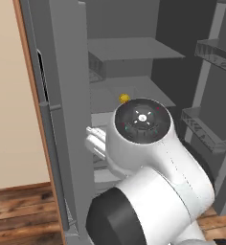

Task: Retrieve a lemon from the fridge and place it on the cutting board with the fish.

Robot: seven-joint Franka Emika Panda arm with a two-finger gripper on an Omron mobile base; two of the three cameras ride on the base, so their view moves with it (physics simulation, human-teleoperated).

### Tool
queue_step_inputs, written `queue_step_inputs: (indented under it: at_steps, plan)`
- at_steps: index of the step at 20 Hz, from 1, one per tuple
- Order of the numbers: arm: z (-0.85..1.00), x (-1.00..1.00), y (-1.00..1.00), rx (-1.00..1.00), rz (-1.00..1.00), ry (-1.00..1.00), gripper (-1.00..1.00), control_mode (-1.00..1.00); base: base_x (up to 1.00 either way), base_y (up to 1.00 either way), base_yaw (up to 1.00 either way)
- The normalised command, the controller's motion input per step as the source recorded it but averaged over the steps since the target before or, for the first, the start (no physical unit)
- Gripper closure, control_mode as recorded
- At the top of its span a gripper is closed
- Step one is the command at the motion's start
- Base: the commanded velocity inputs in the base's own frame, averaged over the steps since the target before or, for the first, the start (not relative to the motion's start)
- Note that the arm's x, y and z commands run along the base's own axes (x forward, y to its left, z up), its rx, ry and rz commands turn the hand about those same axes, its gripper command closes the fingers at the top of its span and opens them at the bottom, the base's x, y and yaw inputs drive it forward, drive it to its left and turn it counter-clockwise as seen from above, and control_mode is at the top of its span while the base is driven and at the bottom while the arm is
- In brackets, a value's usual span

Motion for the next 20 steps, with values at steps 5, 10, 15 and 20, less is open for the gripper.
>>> queue_step_inputs:
  at_steps: [5,10,15,20]
  plan:
    - [0.00,0.07,-1.00,0.63,0.19,-0.03,-1.00,-1.00,0.00,0.00,0.00]
    - [-0.01,0.64,-0.91,0.65,0.21,-0.01,-1.00,-1.00,0.00,0.00,0.00]
    - [-0.04,0.74,-0.33,0.38,0.15,0.00,-1.00,-1.00,0.00,0.00,0.00]
    - [-0.10,0.83,0.13,0.04,0.18,0.00,-1.00,-1.00,0.00,0.00,0.00]
